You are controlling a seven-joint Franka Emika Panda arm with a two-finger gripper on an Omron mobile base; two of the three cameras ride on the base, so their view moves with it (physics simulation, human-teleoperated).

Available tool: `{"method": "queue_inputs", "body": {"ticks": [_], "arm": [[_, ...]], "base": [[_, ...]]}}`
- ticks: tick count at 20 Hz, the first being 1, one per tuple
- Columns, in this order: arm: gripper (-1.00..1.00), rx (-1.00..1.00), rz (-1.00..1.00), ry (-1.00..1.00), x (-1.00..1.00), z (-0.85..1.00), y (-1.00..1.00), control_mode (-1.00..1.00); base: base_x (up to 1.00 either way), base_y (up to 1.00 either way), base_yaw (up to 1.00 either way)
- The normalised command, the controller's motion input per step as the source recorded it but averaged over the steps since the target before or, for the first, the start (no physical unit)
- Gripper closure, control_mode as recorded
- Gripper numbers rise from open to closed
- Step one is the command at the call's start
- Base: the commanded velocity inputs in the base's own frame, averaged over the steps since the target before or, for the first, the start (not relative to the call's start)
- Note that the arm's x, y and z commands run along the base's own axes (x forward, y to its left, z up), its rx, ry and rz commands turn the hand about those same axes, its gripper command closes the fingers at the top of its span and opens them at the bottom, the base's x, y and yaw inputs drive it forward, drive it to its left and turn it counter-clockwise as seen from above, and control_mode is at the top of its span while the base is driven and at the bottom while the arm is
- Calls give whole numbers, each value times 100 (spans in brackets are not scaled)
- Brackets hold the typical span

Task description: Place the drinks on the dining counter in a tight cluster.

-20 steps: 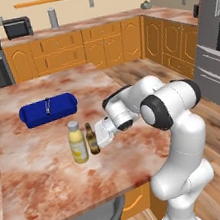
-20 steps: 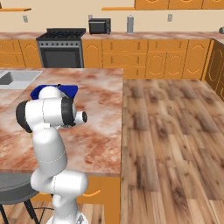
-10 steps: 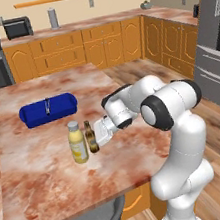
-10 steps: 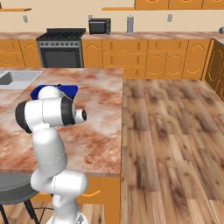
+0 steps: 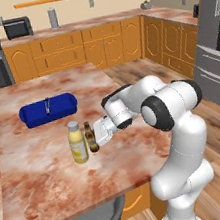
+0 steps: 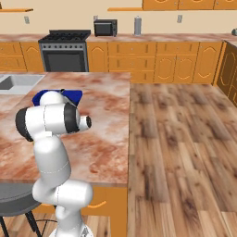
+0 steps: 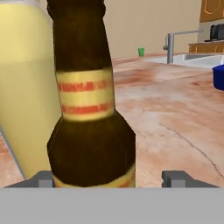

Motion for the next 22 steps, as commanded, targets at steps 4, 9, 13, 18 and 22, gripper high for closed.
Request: {"method": "queue_inputs", "body": {"ticks": [4,9,13,18,22], "arm": [[-100,0,0,0,0,0,0,-100],[-100,0,0,0,0,0,0,-100],[-100,0,0,2,0,0,-16,-100],[-100,0,0,2,0,0,-22,-100],[-100,0,0,1,0,0,-16,-100]], "base": [[0,0,0],[0,0,0],[0,0,0],[0,0,0],[0,0,0]]}}
